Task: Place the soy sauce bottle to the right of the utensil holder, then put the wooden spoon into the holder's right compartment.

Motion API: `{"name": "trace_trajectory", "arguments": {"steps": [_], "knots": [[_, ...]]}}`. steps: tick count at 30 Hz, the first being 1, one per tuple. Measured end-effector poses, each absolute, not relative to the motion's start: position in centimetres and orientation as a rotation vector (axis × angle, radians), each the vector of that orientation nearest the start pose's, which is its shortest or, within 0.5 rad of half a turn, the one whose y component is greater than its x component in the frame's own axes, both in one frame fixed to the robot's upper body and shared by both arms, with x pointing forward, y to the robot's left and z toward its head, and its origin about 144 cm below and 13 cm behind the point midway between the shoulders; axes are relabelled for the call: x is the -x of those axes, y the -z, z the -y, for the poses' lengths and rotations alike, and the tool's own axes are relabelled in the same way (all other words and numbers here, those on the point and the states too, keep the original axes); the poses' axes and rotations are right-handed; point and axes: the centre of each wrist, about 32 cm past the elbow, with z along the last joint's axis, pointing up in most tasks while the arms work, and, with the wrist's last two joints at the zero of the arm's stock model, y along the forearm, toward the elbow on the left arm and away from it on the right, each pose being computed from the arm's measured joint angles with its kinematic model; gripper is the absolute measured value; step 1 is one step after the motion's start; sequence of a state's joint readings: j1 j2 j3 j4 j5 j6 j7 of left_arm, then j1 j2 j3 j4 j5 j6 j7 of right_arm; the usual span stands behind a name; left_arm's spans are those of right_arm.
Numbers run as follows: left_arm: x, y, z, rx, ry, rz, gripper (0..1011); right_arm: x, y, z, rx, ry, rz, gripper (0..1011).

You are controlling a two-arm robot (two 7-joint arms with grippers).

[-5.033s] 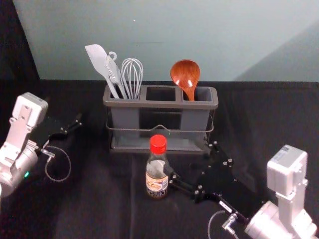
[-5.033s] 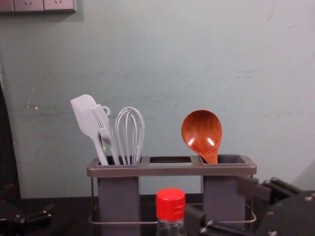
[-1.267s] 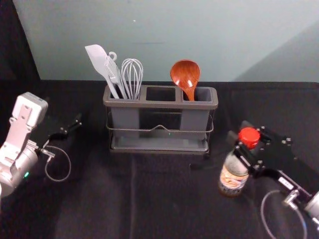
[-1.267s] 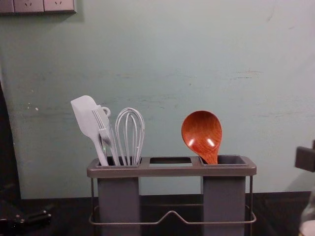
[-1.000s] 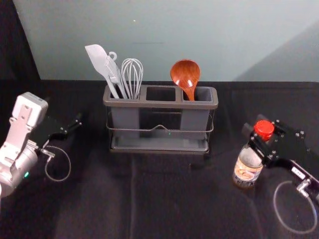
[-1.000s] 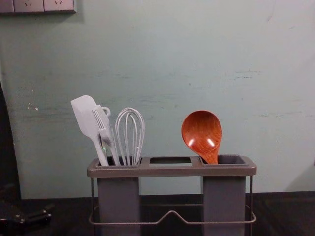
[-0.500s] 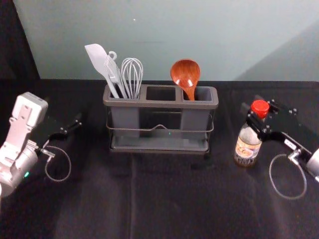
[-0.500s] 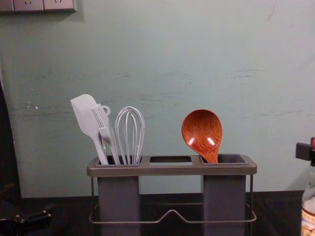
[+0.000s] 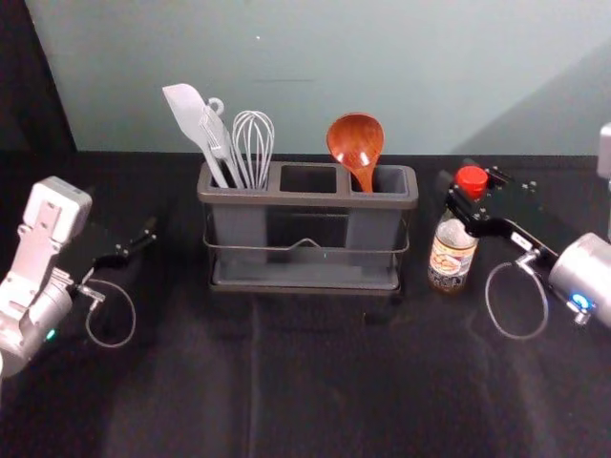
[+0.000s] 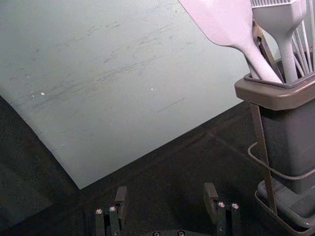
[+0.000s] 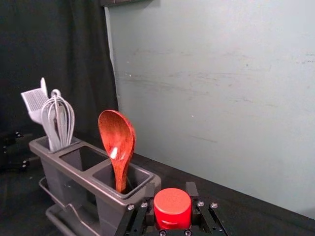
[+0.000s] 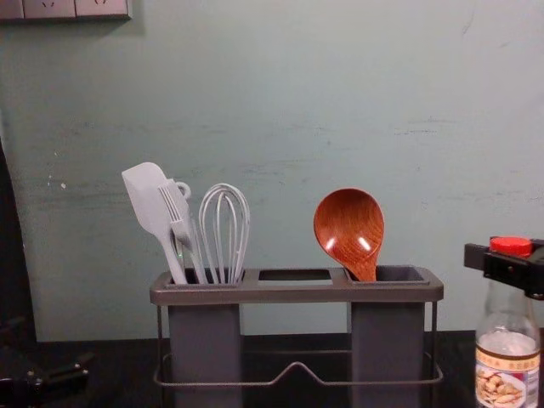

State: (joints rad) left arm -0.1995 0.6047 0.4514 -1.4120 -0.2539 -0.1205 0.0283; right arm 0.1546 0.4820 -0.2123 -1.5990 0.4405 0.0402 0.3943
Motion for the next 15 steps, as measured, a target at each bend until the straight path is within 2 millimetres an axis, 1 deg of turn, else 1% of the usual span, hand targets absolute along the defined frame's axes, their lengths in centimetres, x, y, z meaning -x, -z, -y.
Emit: {"name": "trace_trajectory", "arguments": {"steps": [8, 15], "knots": [[-48.9, -114.0, -31.0, -0.304, -1.248, 0.285, 1000, -50.4, -119.7, 29.2, 0.009, 0.998, 0.062, 380], [-48.9, -114.0, -31.0, -0.304, -1.248, 0.285, 1000, -50.7, -119.2, 28.7, -0.004, 1.013, 0.055, 380]]}}
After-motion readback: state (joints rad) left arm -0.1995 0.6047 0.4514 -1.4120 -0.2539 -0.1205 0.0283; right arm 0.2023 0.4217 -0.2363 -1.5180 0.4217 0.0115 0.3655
